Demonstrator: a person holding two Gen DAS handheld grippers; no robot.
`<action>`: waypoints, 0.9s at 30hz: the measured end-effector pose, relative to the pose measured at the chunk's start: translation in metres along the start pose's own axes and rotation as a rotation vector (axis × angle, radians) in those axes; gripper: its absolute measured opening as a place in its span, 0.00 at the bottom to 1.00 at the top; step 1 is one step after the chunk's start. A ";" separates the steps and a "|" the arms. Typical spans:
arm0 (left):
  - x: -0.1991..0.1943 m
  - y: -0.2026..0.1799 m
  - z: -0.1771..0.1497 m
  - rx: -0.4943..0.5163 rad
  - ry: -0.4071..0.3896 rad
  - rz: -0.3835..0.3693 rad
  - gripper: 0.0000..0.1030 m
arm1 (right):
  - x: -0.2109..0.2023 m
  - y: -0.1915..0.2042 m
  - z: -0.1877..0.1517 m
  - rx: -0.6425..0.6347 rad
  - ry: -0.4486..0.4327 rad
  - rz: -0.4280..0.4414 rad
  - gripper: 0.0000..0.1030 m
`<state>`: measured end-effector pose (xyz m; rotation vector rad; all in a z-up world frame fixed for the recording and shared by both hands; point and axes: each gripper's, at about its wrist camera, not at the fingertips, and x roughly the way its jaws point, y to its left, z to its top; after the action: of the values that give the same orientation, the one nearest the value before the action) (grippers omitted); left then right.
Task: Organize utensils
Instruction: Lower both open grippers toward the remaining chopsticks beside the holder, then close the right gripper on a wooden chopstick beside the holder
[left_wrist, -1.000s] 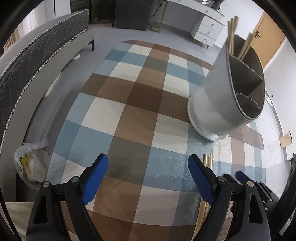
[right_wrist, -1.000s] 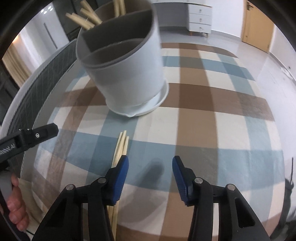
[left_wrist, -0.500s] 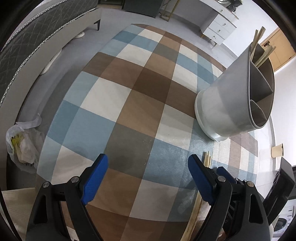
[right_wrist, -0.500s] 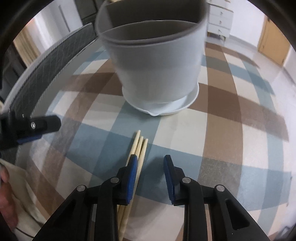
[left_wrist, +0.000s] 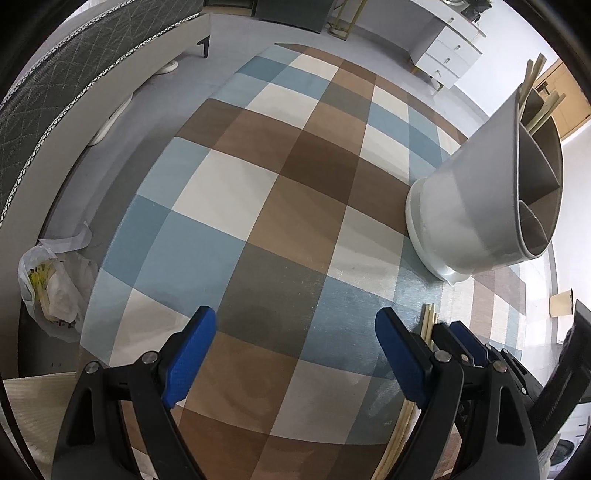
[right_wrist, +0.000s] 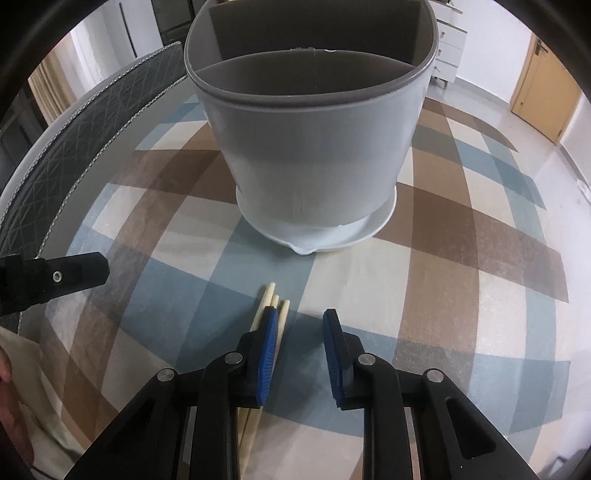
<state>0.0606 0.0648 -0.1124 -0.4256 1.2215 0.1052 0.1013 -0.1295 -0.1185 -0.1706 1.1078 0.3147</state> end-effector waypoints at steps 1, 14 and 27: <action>0.000 0.000 0.000 0.001 0.000 0.003 0.82 | 0.000 0.000 -0.001 0.004 0.007 0.014 0.20; 0.006 -0.003 -0.001 0.005 0.015 0.030 0.82 | 0.000 0.002 -0.001 0.003 0.032 0.035 0.17; 0.006 0.003 -0.002 -0.011 0.017 0.050 0.82 | 0.003 0.005 0.005 0.035 0.017 -0.017 0.17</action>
<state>0.0605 0.0659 -0.1195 -0.4059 1.2493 0.1512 0.1051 -0.1230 -0.1191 -0.1523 1.1277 0.2788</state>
